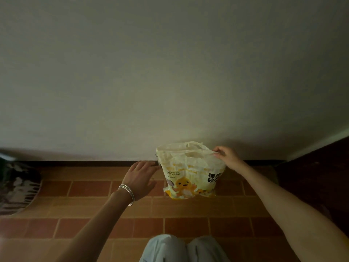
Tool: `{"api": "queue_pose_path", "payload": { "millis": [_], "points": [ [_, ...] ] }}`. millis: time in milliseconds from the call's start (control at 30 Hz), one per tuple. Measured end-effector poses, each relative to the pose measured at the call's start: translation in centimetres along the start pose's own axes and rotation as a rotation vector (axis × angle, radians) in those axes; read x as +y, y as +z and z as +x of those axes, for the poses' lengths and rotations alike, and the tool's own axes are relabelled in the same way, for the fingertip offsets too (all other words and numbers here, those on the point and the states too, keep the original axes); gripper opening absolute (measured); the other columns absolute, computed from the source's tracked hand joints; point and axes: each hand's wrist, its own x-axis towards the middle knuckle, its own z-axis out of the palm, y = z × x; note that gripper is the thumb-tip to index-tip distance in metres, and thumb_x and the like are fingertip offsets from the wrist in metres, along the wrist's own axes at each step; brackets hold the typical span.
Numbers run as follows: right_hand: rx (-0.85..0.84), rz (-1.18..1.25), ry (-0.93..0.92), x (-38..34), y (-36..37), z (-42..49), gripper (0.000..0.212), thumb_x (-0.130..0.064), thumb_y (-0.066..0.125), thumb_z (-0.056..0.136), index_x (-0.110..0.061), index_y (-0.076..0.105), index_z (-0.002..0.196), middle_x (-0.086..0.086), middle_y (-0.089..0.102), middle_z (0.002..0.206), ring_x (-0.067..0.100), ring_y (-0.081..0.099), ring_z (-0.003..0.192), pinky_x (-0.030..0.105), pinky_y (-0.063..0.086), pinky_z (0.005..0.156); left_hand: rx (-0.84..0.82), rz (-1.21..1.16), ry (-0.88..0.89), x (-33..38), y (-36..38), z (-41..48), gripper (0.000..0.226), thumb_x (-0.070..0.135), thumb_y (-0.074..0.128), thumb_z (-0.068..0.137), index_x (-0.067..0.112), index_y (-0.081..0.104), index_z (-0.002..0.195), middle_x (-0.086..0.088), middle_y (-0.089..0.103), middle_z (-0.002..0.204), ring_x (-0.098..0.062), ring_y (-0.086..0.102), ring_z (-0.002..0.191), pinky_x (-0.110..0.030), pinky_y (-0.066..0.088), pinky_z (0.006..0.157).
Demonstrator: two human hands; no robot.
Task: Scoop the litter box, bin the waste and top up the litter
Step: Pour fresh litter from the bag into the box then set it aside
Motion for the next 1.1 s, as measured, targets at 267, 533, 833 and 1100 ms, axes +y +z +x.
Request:
{"api": "queue_pose_path", "payload": {
  "millis": [267,533,833,1100],
  "points": [
    [0.071,0.002,0.038,3.8,4.5,5.9,0.011,-0.009,0.063,0.085,-0.009,0.063,0.095,0.000,0.061,0.091,0.014,0.054,0.089,0.027,0.042,0.077,-0.031,0.000,-0.048,-1.0,7.2,1.9,0.062,0.043,0.080,0.052,0.029,0.064,0.111,0.006,0.066,0.108,-0.016,0.064,0.097,-0.036,0.051,0.084],
    [0.230,-0.343,-0.027,1.2,3.3,4.3,0.061,-0.020,0.074,0.075,-0.019,0.050,0.131,0.003,0.052,0.132,0.024,0.043,0.125,0.048,0.036,0.100,-0.064,0.005,-0.060,-0.2,4.2,2.1,0.059,0.045,0.077,0.058,0.027,0.064,0.113,0.004,0.065,0.112,-0.018,0.062,0.101,-0.038,0.050,0.087],
    [0.212,-0.348,-0.043,-7.6,-5.9,-4.6,0.060,-0.025,0.070,0.080,-0.016,0.045,0.135,0.004,0.049,0.137,0.022,0.042,0.127,0.047,0.035,0.102,-0.043,0.044,-0.034,3.0,-9.9,1.6,0.061,0.045,0.079,0.057,0.026,0.065,0.113,0.001,0.065,0.113,-0.021,0.063,0.102,-0.041,0.050,0.087],
    [0.180,-0.463,-0.199,-19.3,-12.8,-15.1,0.065,-0.030,0.066,0.083,-0.018,0.038,0.140,-0.001,0.040,0.144,0.017,0.035,0.133,0.040,0.027,0.108,0.047,0.055,-0.043,6.5,-24.8,-1.0,0.058,0.041,0.073,0.063,0.022,0.063,0.116,-0.005,0.063,0.119,-0.026,0.062,0.107,-0.046,0.048,0.090]
  ]
}}
